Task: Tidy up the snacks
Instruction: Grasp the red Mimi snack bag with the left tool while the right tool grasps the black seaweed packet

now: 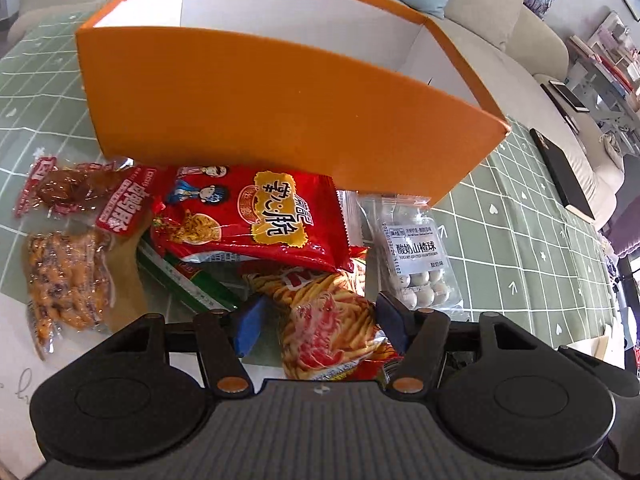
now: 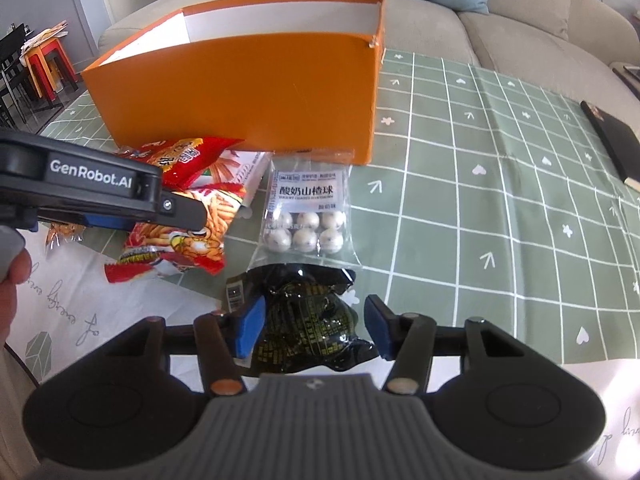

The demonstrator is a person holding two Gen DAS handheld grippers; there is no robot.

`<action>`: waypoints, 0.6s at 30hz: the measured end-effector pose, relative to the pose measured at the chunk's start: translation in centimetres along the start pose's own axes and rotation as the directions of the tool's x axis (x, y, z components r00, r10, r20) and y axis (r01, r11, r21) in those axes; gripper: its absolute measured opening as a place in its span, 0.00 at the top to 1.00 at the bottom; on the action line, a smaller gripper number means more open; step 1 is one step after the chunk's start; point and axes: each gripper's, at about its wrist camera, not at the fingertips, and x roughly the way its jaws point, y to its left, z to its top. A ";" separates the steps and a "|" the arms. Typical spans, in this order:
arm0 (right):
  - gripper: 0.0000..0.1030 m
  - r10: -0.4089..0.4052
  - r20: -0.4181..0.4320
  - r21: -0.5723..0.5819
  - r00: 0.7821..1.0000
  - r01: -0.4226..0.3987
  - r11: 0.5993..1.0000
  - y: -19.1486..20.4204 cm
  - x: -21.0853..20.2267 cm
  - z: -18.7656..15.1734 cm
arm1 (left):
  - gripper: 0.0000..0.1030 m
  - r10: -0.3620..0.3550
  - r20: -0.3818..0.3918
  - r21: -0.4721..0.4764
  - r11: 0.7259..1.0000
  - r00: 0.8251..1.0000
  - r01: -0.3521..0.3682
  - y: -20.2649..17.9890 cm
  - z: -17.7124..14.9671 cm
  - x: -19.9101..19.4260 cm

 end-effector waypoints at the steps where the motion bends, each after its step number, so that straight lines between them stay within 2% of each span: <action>1: 0.50 0.004 -0.004 0.006 1.000 -0.004 1.000 -0.1 0.1 0.0 | 0.27 0.002 -0.002 0.001 1.000 1.000 -0.002 0.0 0.0 0.1; 6: 0.53 0.029 -0.015 0.029 0.999 -0.028 0.999 -0.5 0.5 -0.1 | 0.23 0.007 -0.037 0.013 1.000 0.999 -0.006 -0.5 -0.1 0.9; 10: 0.53 0.024 -0.014 0.011 1.000 -0.024 1.000 -0.3 0.6 -0.1 | 0.23 -0.005 -0.063 0.016 1.000 0.998 0.006 -0.8 -0.4 1.4; 11: 0.53 0.022 -0.015 0.005 1.000 -0.022 1.000 -0.3 0.6 -0.1 | 0.24 -0.005 -0.063 0.022 1.000 0.998 0.006 -0.9 -0.5 1.5; 14: 0.54 0.009 -0.019 -0.025 1.000 -0.009 1.000 0.1 0.6 -0.1 | 0.38 0.003 -0.072 0.058 0.998 0.997 0.001 -1.4 -0.8 1.7; 16: 0.54 0.003 -0.022 -0.037 1.000 -0.004 0.999 0.3 0.6 -0.1 | 0.40 0.026 -0.061 0.115 0.993 0.998 -0.019 -2.0 -1.2 1.7; 18: 0.55 0.002 -0.023 -0.040 1.000 -0.003 0.999 0.3 0.5 -0.1 | 0.47 0.024 -0.053 0.119 0.993 0.998 -0.017 -2.1 -1.4 1.6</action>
